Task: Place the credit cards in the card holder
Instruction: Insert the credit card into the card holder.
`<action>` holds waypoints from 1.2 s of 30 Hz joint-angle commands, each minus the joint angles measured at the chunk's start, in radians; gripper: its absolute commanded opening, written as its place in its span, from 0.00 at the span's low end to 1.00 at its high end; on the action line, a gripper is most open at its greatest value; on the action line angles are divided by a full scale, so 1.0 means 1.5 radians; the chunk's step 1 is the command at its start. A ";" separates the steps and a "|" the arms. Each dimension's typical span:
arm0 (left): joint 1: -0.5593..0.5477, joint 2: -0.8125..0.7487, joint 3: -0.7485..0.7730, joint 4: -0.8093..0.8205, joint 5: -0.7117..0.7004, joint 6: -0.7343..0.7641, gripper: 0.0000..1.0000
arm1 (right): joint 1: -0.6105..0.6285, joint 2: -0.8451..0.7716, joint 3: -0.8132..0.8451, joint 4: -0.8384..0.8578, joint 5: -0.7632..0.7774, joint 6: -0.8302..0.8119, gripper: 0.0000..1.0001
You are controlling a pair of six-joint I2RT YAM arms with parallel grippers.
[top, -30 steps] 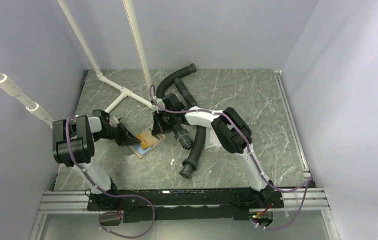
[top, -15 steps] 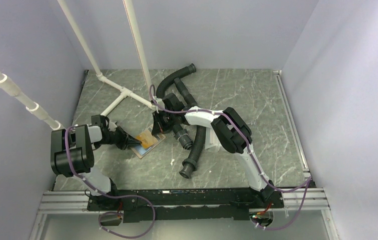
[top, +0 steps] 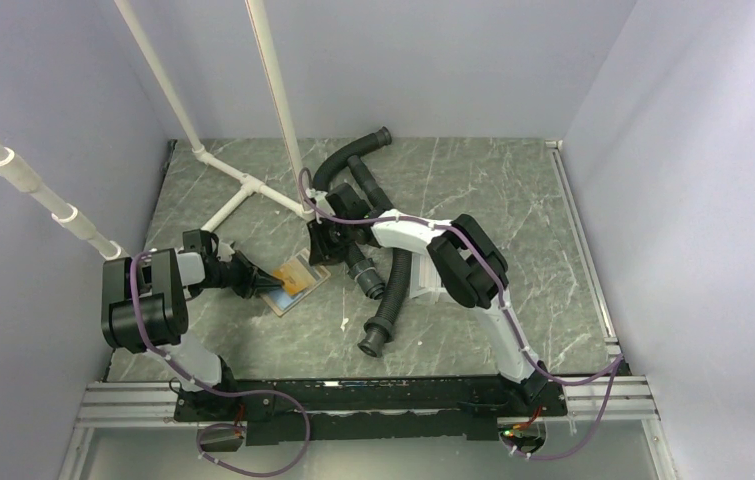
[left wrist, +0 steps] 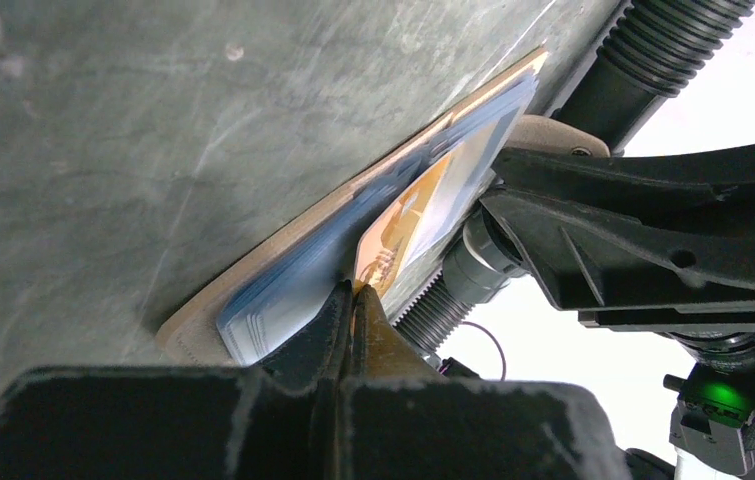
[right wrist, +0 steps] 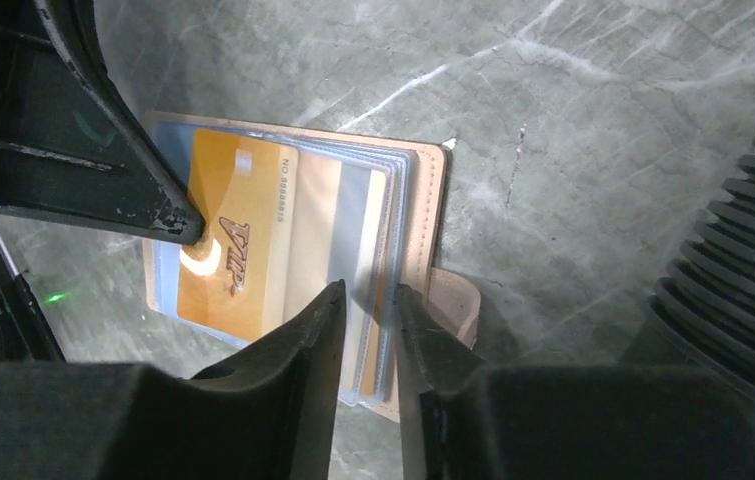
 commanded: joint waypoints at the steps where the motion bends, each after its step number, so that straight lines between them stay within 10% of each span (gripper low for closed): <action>1: 0.001 0.008 -0.012 0.060 -0.013 -0.021 0.00 | -0.001 0.023 0.010 -0.012 -0.002 0.002 0.22; 9: -0.060 -0.008 -0.007 0.126 -0.085 -0.082 0.00 | 0.011 0.043 0.013 0.018 -0.073 0.028 0.01; 26: -0.198 0.021 0.166 -0.071 -0.224 0.051 0.00 | 0.017 0.042 0.016 0.009 -0.052 0.011 0.00; 36: -0.203 0.015 0.184 -0.069 -0.246 0.079 0.21 | 0.017 0.037 0.013 0.006 -0.036 0.000 0.00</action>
